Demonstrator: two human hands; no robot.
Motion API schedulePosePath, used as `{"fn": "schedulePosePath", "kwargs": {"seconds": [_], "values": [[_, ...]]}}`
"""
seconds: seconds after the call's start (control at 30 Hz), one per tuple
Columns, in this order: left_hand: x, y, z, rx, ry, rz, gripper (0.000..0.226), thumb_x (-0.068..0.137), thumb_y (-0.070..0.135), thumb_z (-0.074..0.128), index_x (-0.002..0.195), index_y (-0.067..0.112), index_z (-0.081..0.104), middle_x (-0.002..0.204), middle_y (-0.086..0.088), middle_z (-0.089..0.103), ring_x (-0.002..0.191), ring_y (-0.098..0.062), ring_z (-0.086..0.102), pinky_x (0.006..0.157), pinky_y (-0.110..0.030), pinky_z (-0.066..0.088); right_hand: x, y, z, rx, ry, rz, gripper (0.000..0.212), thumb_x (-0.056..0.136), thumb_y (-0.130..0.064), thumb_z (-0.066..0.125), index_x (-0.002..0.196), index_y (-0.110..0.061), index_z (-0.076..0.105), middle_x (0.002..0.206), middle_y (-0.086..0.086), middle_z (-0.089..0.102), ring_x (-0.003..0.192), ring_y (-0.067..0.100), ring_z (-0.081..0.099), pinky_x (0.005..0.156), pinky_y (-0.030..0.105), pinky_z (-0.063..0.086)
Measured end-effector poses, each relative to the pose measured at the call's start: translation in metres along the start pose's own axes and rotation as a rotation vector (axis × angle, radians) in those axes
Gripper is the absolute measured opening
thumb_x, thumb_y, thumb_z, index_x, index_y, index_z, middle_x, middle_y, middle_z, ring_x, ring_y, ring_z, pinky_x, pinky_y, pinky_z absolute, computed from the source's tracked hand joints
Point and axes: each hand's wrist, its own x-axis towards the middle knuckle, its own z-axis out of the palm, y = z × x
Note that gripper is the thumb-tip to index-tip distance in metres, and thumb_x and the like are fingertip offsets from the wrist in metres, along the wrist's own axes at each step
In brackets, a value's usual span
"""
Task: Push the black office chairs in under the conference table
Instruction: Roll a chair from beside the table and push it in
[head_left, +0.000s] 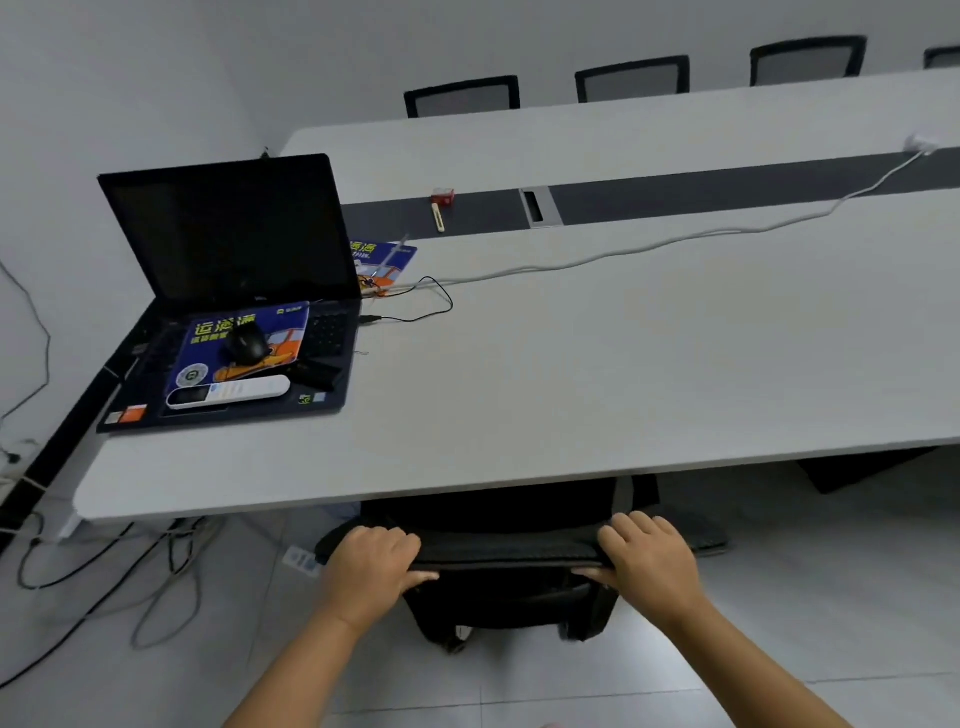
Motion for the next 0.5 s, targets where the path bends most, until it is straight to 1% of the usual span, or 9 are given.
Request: {"fn": "schedulePosePath", "kwargs": {"seconds": [0.07, 0.1, 0.13, 0.17, 0.2, 0.23, 0.3, 0.37, 0.5], "values": [[0.008, -0.016, 0.001, 0.031, -0.045, -0.006, 0.050, 0.061, 0.059, 0.064, 0.039, 0.016, 0.055, 0.033, 0.004, 0.048, 0.027, -0.013, 0.046, 0.033, -0.014, 0.034, 0.011, -0.008, 0.009, 0.022, 0.027, 0.009, 0.053, 0.071, -0.058, 0.038, 0.045, -0.016, 0.055, 0.043, -0.002, 0.051, 0.038, 0.017, 0.050, 0.055, 0.029, 0.023], [0.007, -0.021, 0.004, 0.037, -0.055, -0.017, 0.051, 0.063, 0.061, 0.062, 0.039, 0.016, 0.056, 0.033, 0.005, 0.048, 0.027, -0.012, 0.046, 0.035, -0.017, 0.035, 0.017, -0.009, 0.014, 0.032, 0.049, 0.007, 0.057, 0.075, -0.060, 0.036, 0.045, -0.016, 0.055, 0.043, -0.002, 0.051, 0.038, 0.017, 0.050, 0.055, 0.029, 0.023], [0.007, -0.023, 0.009, 0.024, -0.049, -0.029, 0.059, 0.076, 0.062, 0.047, 0.040, 0.016, 0.057, 0.034, 0.005, 0.048, 0.028, -0.012, 0.046, 0.037, -0.019, 0.035, 0.022, -0.008, 0.018, 0.041, 0.077, -0.001, 0.063, 0.082, -0.062, 0.032, 0.045, -0.016, 0.055, 0.043, -0.002, 0.051, 0.038, 0.017, 0.050, 0.055, 0.029, 0.024], [0.004, -0.023, 0.013, 0.005, -0.003, -0.039, 0.070, 0.087, 0.061, 0.027, 0.043, 0.016, 0.058, 0.035, 0.005, 0.048, 0.028, -0.012, 0.046, 0.037, -0.018, 0.035, 0.025, -0.005, 0.021, 0.050, 0.104, -0.009, 0.069, 0.088, -0.061, 0.025, 0.045, -0.016, 0.055, 0.044, -0.001, 0.051, 0.038, 0.017, 0.050, 0.055, 0.028, 0.024], [0.004, -0.021, 0.018, -0.020, 0.047, -0.044, 0.075, 0.092, 0.057, 0.013, 0.046, 0.016, 0.058, 0.036, 0.005, 0.048, 0.029, -0.012, 0.046, 0.036, -0.015, 0.035, 0.027, 0.000, 0.024, 0.058, 0.119, -0.016, 0.073, 0.092, -0.058, 0.019, 0.045, -0.016, 0.055, 0.044, -0.001, 0.052, 0.038, 0.017, 0.050, 0.055, 0.028, 0.024], [0.004, -0.019, 0.022, -0.040, 0.091, -0.042, 0.073, 0.094, 0.054, 0.009, 0.053, 0.017, 0.056, 0.037, 0.004, 0.048, 0.030, -0.013, 0.046, 0.036, -0.014, 0.035, 0.028, 0.005, 0.026, 0.062, 0.130, -0.022, 0.074, 0.093, -0.057, 0.015, 0.045, -0.015, 0.055, 0.045, -0.001, 0.052, 0.038, 0.017, 0.050, 0.055, 0.029, 0.024], [0.008, -0.015, 0.024, -0.057, 0.089, -0.031, 0.056, 0.095, 0.054, 0.009, 0.066, 0.019, 0.043, 0.038, 0.004, 0.048, 0.032, -0.014, 0.047, 0.036, -0.018, 0.034, 0.028, 0.013, 0.030, 0.068, 0.131, -0.034, 0.075, 0.093, -0.056, 0.015, 0.045, -0.015, 0.055, 0.045, -0.001, 0.052, 0.038, 0.017, 0.050, 0.055, 0.028, 0.024], [0.009, -0.016, 0.026, -0.066, 0.048, -0.025, 0.049, 0.095, 0.054, 0.010, 0.069, 0.019, 0.032, 0.039, 0.004, 0.048, 0.032, -0.013, 0.046, 0.037, -0.020, 0.034, 0.029, 0.014, 0.032, 0.073, 0.111, -0.029, 0.074, 0.093, -0.056, 0.017, 0.045, -0.015, 0.055, 0.044, -0.001, 0.051, 0.037, 0.017, 0.049, 0.055, 0.028, 0.023], [0.006, -0.016, 0.027, -0.117, 0.040, -0.028, 0.048, 0.096, 0.052, 0.013, 0.071, 0.017, 0.035, 0.040, 0.002, 0.051, 0.033, -0.015, 0.049, 0.036, -0.016, 0.037, 0.030, 0.011, 0.028, 0.053, 0.057, 0.007, 0.074, 0.093, -0.056, 0.017, 0.047, -0.014, 0.056, 0.045, 0.001, 0.051, 0.037, 0.018, 0.048, 0.053, 0.027, 0.022]]}}
